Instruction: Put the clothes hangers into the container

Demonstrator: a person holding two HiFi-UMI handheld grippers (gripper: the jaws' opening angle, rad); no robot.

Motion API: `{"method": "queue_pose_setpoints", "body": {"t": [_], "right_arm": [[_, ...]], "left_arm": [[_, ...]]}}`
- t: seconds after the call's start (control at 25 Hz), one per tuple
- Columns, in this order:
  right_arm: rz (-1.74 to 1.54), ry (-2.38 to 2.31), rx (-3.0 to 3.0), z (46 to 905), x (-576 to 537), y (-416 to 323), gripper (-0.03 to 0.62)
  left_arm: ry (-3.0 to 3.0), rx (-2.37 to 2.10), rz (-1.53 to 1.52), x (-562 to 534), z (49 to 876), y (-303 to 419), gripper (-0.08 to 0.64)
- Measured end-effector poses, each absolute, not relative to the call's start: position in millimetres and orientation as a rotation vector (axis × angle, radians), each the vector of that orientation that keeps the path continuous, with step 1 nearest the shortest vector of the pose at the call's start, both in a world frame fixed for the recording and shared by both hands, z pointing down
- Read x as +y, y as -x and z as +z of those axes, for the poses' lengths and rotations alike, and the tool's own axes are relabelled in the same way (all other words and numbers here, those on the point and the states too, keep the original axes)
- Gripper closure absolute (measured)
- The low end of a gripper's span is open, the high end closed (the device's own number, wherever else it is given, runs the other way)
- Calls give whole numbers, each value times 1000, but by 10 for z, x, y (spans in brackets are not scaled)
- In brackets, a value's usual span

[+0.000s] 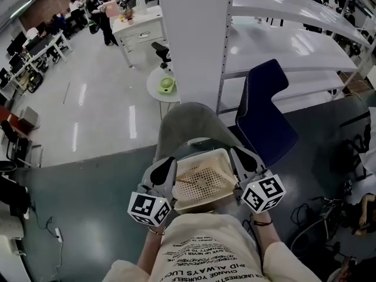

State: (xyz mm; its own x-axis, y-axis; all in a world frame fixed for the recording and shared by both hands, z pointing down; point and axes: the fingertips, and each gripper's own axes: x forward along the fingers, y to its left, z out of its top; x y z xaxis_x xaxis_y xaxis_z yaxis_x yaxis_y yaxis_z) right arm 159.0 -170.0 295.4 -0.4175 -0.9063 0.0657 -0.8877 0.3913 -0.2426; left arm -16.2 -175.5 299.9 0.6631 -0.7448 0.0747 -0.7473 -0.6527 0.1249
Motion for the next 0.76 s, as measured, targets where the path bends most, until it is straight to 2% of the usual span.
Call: {"method": "queue_pose_setpoints", "body": {"t": [0.76], "right_arm": [[-302,1702,2559,2902,-1573,-1560,589]], "left_arm": [[-2699,-1316,23,-1665,2951,379,534]]}}
